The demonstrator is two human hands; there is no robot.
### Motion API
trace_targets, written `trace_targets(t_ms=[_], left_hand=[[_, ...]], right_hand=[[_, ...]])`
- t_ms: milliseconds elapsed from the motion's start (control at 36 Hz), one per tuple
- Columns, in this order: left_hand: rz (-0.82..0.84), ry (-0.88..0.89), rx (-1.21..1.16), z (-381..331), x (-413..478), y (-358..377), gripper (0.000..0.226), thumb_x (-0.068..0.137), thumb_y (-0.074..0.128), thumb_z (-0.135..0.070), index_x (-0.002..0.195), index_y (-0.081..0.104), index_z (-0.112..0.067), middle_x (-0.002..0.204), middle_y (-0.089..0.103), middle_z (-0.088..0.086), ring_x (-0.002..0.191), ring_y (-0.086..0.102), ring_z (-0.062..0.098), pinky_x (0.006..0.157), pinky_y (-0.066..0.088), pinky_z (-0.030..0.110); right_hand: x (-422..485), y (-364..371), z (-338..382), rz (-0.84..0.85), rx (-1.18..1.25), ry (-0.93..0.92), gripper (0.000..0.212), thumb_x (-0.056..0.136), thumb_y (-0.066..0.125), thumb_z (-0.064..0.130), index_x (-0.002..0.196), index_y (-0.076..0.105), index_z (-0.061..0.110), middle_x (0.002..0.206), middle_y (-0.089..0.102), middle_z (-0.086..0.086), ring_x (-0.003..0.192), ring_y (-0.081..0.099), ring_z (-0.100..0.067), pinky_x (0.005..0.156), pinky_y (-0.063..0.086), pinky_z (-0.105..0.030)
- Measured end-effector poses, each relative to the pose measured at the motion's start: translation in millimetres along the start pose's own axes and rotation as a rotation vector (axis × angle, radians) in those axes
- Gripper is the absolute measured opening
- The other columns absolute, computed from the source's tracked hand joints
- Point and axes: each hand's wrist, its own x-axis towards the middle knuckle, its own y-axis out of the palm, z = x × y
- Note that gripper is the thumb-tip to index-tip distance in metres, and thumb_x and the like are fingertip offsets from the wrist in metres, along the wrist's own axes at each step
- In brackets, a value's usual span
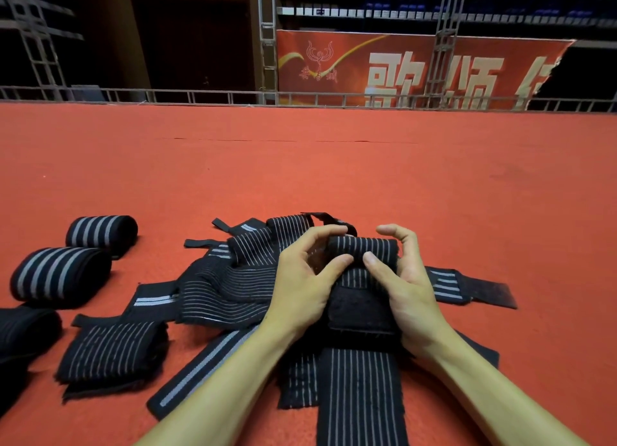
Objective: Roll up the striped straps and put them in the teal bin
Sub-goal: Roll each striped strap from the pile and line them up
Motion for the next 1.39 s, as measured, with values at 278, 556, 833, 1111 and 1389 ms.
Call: trace_targets(t_ms=[278,556,833,1111,1389], left_hand=[[-0.032,0.135,0.015,3,4,-4,0.042,0.078,0.063,0.019,0.093,0.068,-0.019,0.101,0.072,-0.004,0.105,0.067,0.011,0.094,0.049,0.021],[0.109,0.063,0.027,-1,-2,-3,0.029,0.076,0.06,0.004,0.1,0.067,-0.011,0.107,0.065,0.004,0.096,0.062,-0.002,0.083,0.045,0.011],[0.075,-0.061,-0.026,-4,-2,-3,0.022,0.087,0.073,-0.01,0.104,0.07,-0.025,0.08,0.068,0.013,0.071,0.059,0.013,0.064,0.052,0.034],[0.038,0.049,0.063,-6,0,-7,0.034,0.078,0.072,0.015,0.097,0.068,-0.013,0.101,0.068,0.001,0.092,0.064,-0.001,0.083,0.046,0.012],[0.063,-0.026,0.022,-2,-1,-6,0.047,0.079,0.075,0.008,0.112,0.063,-0.023,0.102,0.069,-0.006,0.09,0.066,0.003,0.08,0.051,0.019]], right_hand=[[1,4,-7,0.001,0.016,0.004,0.04,0.076,0.075,0.028,0.108,0.058,0.046,0.104,0.068,0.001,0.1,0.065,-0.017,0.083,0.055,-0.033],[-1,3,-5,-0.05,-0.036,-0.016,0.018,0.08,0.068,0.029,0.095,0.059,0.031,0.093,0.063,-0.006,0.082,0.064,-0.015,0.067,0.055,-0.029],[0,1,-5,-0.048,0.064,-0.017,0.038,0.078,0.074,0.011,0.105,0.056,0.03,0.084,0.065,-0.007,0.078,0.064,-0.021,0.069,0.056,-0.033],[-1,3,-4,0.023,-0.005,0.007,0.034,0.081,0.067,0.024,0.112,0.055,0.028,0.092,0.07,0.003,0.083,0.066,-0.011,0.072,0.054,-0.026],[3,-2,-7,-0.036,-0.11,-0.051,0.015,0.089,0.069,0.024,0.1,0.062,0.032,0.103,0.066,-0.006,0.091,0.066,-0.019,0.077,0.054,-0.035]])
